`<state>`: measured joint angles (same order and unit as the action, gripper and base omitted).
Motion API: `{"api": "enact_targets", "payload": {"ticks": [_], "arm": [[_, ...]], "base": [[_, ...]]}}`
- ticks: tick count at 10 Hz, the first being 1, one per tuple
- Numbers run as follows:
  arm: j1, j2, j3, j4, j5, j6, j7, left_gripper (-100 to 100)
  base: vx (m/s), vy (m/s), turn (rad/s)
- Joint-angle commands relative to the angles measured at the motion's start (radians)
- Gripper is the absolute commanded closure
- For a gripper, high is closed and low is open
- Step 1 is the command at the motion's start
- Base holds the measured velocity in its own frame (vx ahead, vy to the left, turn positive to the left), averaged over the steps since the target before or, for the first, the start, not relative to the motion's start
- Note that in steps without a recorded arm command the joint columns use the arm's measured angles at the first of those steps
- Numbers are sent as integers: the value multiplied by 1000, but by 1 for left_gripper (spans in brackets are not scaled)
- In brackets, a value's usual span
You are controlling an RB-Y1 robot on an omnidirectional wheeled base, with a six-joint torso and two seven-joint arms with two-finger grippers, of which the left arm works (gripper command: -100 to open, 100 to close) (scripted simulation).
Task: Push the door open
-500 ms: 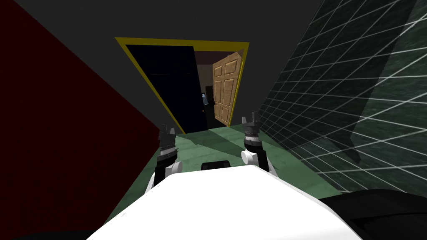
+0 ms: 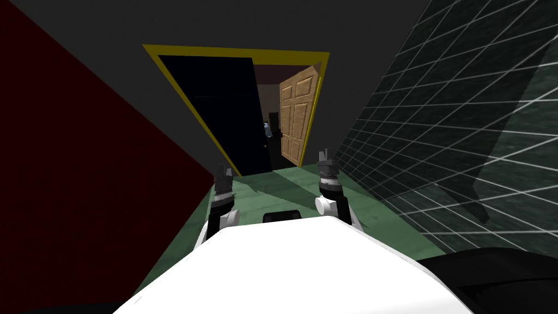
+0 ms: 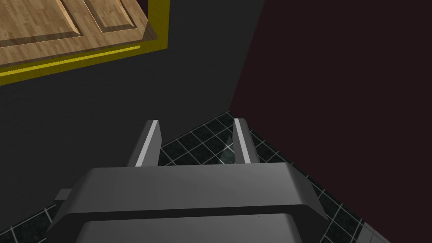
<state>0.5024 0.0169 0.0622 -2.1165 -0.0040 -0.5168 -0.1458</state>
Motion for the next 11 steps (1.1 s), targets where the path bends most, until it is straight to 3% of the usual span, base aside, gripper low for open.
{"api": "enact_targets", "payload": {"ticks": [1,11], "arm": [[-17,9,-1,41,-1,-10,4,-100],[-109,48,-1,247,0,-48,32,-100]], "base": [[115,-7,9],[106,-12,10]]}}
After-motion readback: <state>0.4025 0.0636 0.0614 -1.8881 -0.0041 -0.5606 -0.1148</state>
